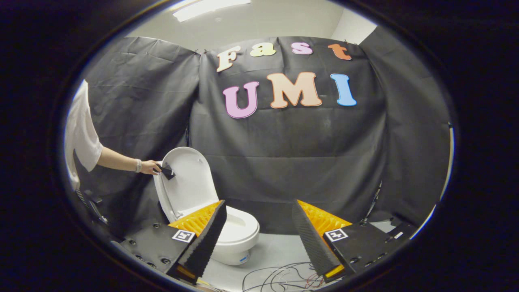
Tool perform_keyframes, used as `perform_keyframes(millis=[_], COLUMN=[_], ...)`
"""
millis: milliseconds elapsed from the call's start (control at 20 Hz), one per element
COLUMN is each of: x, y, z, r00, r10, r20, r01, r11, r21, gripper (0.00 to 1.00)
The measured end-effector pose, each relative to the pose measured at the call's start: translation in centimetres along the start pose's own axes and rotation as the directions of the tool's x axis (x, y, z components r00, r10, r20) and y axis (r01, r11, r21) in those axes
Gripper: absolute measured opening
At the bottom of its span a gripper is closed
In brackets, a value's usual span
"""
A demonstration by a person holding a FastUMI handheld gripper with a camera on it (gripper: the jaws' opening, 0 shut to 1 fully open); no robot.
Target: Open the toilet lid.
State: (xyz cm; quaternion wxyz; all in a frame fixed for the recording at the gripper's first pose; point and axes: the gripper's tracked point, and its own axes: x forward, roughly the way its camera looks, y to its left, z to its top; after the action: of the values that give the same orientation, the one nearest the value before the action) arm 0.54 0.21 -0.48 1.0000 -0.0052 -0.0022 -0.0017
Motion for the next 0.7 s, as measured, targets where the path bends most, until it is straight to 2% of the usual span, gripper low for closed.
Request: perform_keyframes(millis=[700], x=[-0.07], y=[0.04], z=[0.07], r00=[1.0], r10=[0.0], r20=[-0.002], r01=[0.0], r11=[1.0], r21=[0.001], gripper=[1.0])
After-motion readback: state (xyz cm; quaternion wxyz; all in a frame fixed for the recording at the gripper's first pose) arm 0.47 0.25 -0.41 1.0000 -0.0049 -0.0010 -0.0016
